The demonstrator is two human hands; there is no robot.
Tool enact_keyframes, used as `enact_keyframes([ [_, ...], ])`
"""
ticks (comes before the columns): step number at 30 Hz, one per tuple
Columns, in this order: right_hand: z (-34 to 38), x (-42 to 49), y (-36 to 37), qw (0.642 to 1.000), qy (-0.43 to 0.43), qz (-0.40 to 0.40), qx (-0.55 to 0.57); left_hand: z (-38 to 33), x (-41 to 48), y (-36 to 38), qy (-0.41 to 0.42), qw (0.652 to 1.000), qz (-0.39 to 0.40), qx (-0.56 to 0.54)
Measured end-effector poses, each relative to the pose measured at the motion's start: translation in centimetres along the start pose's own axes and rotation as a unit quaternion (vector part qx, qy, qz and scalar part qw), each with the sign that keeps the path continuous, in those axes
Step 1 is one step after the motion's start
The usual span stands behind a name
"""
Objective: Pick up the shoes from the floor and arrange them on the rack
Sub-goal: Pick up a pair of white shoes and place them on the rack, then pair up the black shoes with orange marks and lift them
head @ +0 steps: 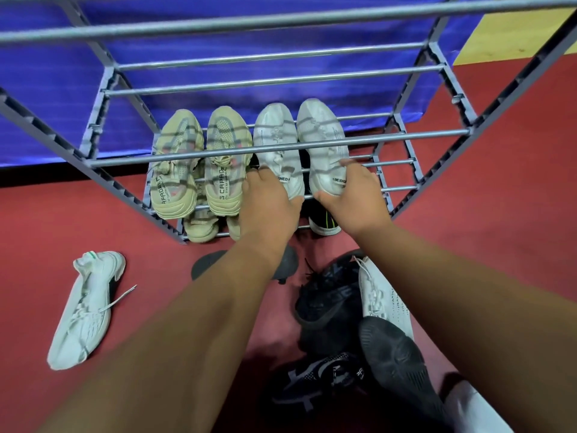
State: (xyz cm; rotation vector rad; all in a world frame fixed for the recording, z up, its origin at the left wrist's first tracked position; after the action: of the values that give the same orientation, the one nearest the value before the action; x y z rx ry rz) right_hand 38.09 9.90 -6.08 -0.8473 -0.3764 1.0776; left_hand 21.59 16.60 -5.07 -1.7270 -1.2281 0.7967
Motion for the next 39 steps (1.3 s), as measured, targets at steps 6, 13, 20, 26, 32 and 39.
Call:
enact_keyframes([
  [6,0.0,-0.3,0.3,1.000,0.012,-0.007,0.025,0.6,-0.9,0.0,0.008,1.000,0.008,-0.013],
  [13,-2.0,-3.0,0.5,0.993,0.076,-0.049,0.073,3.5,-4.4,-0.2,-0.009,0.998,0.028,-0.064],
  [20,-4.6,-8.4,5.5,0.993,0.054,0.105,-0.010,11.6,-9.7,2.7,-0.128,0.971,0.190,-0.076],
  [26,-3.8,-9.2,11.7,0.964,0.002,0.241,-0.110,17.1,-10.8,3.8,-0.138,0.964,0.223,0.039],
  [32,-2.4,-6.4,15.4,0.958,0.046,0.262,-0.110,19.5,-8.4,5.1,-0.088,0.958,0.264,0.060],
  [39,-2.5,-5.5,18.5,0.957,0.198,0.209,0.039,21.6,-7.7,5.0,-0.199,0.947,0.251,-0.028],
])
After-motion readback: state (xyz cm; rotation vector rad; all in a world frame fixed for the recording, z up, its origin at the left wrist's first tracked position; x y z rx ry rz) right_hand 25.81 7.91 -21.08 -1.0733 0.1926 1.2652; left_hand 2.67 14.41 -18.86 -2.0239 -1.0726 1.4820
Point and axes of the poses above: each hand's wrist, its own x-axis towards the middle knuckle, its own y-axis out of the palm, z = x × y, the point moved 3 cm from there along x, towards the middle knuckle, and after that the axes turned 6 degrees about z, right-handed, at the moved point
